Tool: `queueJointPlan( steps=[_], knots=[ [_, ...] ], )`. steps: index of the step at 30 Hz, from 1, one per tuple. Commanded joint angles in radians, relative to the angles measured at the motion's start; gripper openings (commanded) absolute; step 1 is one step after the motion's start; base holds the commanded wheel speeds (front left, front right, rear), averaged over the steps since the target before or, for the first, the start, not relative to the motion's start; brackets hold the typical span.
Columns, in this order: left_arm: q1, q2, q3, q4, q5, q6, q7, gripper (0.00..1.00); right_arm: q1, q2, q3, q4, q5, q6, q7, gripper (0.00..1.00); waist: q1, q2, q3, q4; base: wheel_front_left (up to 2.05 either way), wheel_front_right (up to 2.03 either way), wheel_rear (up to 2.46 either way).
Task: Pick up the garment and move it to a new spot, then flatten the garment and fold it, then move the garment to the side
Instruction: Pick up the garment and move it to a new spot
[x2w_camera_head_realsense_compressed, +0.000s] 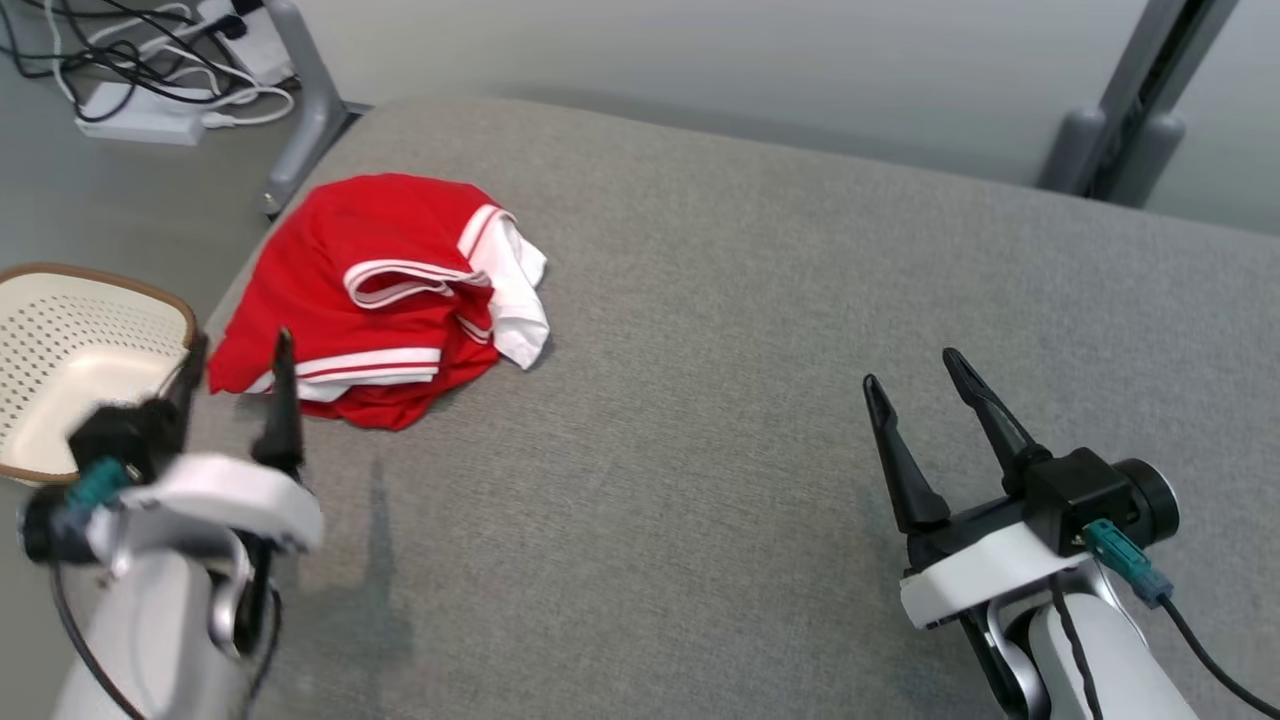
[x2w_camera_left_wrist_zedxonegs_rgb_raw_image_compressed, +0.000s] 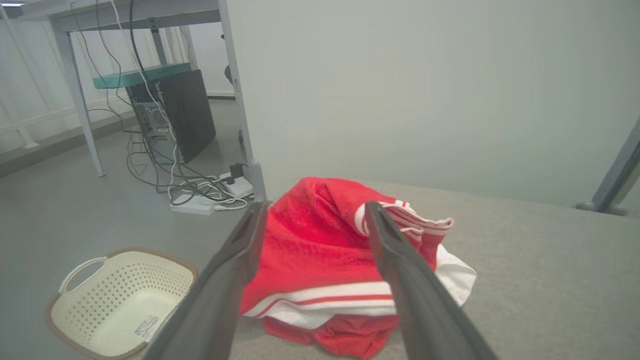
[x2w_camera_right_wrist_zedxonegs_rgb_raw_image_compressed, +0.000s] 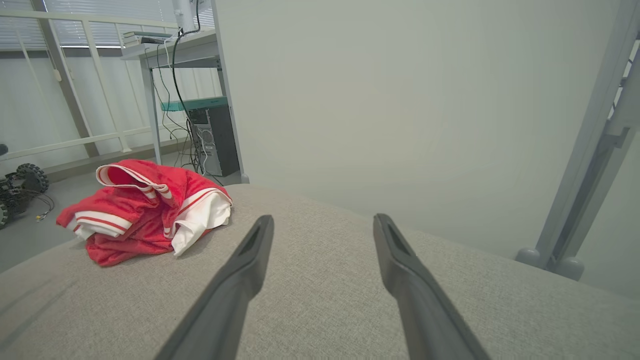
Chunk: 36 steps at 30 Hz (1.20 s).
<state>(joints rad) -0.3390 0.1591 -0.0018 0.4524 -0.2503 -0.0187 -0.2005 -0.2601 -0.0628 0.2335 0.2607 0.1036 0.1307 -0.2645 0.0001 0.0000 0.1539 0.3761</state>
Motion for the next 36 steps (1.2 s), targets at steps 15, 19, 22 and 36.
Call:
queueJointPlan(
  steps=[15, 19, 22, 36],
  knots=[
    [-0.432, 0.12, -0.027, 0.409, -0.09, -0.091, 0.259, 1.0, -0.087, -0.056, 0.086, -0.002, -0.002, 0.0, -0.001, 1.0, -0.0001, 0.0, 0.182, -0.137, 0.0, 0.0, 0.0],
    [-0.492, 0.13, -0.035, 0.498, -0.073, -0.062, 0.268, 1.0, -0.104, -0.06, 0.08, 0.0, -0.015, 0.0, -0.001, 1.0, -0.0001, 0.0, 0.208, -0.155, 0.0, 0.0, 0.0],
    [-0.528, 0.131, -0.036, 0.562, -0.077, -0.051, 0.283, 1.0, -0.109, -0.056, 0.081, -0.005, -0.02, 0.0, -0.001, 1.0, -0.0001, 0.0, 0.227, -0.166, 0.0, 0.0, 0.0],
    [-0.594, 0.121, -0.017, 0.721, -0.129, -0.05, 0.323, 0.0, -0.108, -0.056, 0.08, 0.0, -0.018, 0.0, -0.001, 1.0, -0.0001, 0.0, 0.239, -0.171, 0.0, 0.0, 0.0]
  ],
)
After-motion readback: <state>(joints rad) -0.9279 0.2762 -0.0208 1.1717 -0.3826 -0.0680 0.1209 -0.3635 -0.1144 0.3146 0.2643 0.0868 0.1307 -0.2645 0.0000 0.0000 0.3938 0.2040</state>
